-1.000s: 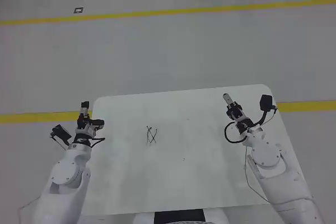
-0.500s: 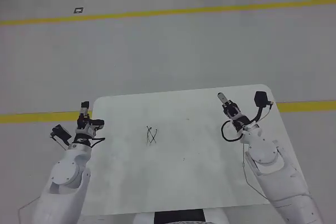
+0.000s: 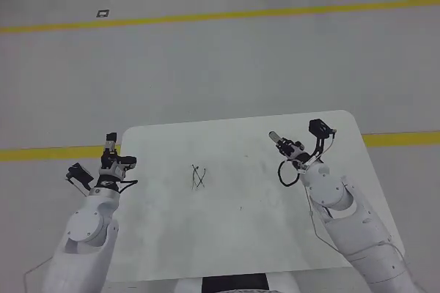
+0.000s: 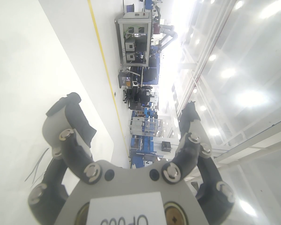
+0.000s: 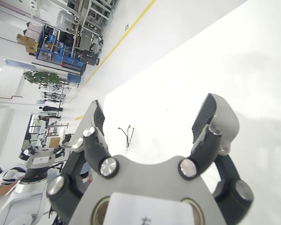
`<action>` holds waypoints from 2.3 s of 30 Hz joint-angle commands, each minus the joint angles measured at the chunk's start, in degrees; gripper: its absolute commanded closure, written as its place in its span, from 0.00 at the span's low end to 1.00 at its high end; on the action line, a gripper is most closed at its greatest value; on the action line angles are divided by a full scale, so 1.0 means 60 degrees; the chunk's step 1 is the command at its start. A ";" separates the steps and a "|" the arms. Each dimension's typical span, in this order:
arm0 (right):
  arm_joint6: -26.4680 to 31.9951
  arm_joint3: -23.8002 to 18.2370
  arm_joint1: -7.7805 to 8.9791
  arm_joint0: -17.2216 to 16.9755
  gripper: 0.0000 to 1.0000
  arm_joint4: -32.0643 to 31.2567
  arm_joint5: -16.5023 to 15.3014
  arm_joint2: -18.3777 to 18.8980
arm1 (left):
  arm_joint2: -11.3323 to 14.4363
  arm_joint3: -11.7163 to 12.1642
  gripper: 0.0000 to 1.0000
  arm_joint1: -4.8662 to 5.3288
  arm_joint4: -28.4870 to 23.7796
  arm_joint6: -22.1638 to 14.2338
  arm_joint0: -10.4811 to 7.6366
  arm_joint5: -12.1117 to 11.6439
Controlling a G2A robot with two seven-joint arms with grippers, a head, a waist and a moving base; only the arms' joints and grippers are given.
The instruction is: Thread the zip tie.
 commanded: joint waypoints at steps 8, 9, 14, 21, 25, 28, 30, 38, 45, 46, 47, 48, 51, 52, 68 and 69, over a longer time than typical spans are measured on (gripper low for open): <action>-0.0008 -0.0003 0.0000 0.0001 0.00 0.0009 -0.0006 0.0003 | 0.0000 0.0000 0.00 0.0000 0.0000 0.0000 0.0000 0.0000; -0.0008 -0.0003 0.0000 0.0001 0.00 0.0009 -0.0006 0.0003 | 0.0000 0.0000 0.00 0.0000 0.0000 0.0000 0.0000 0.0000; 0.0410 0.0240 -0.0028 0.0278 0.00 -0.0769 0.0421 -0.0444 | 0.0000 0.0000 0.00 0.0000 0.0000 0.0000 0.0000 0.0000; 0.0653 0.1154 -0.0184 0.0599 0.00 -0.1086 0.0421 -0.0586 | 0.0000 0.0000 0.00 0.0000 0.0000 0.0000 0.0000 0.0000; 0.0635 0.1384 -0.0283 0.0664 0.00 -0.1148 0.0421 -0.0506 | 0.0000 0.0000 0.00 0.0000 0.0000 0.0000 0.0000 0.0000; 0.0635 0.1384 -0.0283 0.0664 0.00 -0.1148 0.0421 -0.0506 | 0.0000 0.0000 0.00 0.0000 0.0000 0.0000 0.0000 0.0000; 0.0635 0.1384 -0.0283 0.0664 0.00 -0.1148 0.0421 -0.0506 | 0.0000 0.0000 0.00 0.0000 0.0000 0.0000 0.0000 0.0000; 0.0621 0.1711 -0.0281 0.0648 0.00 -0.1370 0.0421 -0.0390 | 0.0000 0.0000 0.00 0.0000 0.0000 0.0000 0.0000 0.0000; 0.2191 0.1848 -0.0228 0.0807 0.00 -0.1854 0.0057 -0.0599 | 0.0000 0.0000 0.00 0.0000 0.0000 0.0000 0.0000 0.0000; 0.2400 0.1880 -0.0222 0.0847 0.00 -0.1877 -0.0012 -0.0620 | 0.0000 0.0000 0.00 0.0000 0.0000 0.0000 0.0000 0.0000; 0.2705 0.1933 -0.0216 0.0879 0.00 -0.1884 -0.0068 -0.0661 | 0.0000 0.0000 0.00 0.0000 0.0000 0.0000 0.0000 0.0000; 0.3176 0.1989 -0.0199 0.0955 0.00 -0.2032 -0.0228 -0.0765 | 0.0000 0.0000 0.00 0.0000 0.0000 0.0000 0.0000 0.0000; 0.3402 0.2034 -0.0186 0.1009 0.00 -0.2126 -0.0345 -0.0799 | 0.0000 0.0000 0.00 0.0000 0.0000 0.0000 0.0000 0.0000; 0.3402 0.2034 -0.0186 0.1009 0.00 -0.2126 -0.0345 -0.0799 | 0.0000 0.0000 0.00 0.0000 0.0000 0.0000 0.0000 0.0000; 0.3402 0.2034 -0.0186 0.1009 0.00 -0.2126 -0.0345 -0.0799 | -0.0413 -0.0550 0.00 0.0369 0.1945 -0.4110 0.0285 0.1279; 0.3402 0.2034 -0.0186 0.1009 0.00 -0.2126 -0.0345 -0.0799 | -0.0460 -0.0568 0.00 0.0375 0.2062 -0.4055 0.0290 0.1156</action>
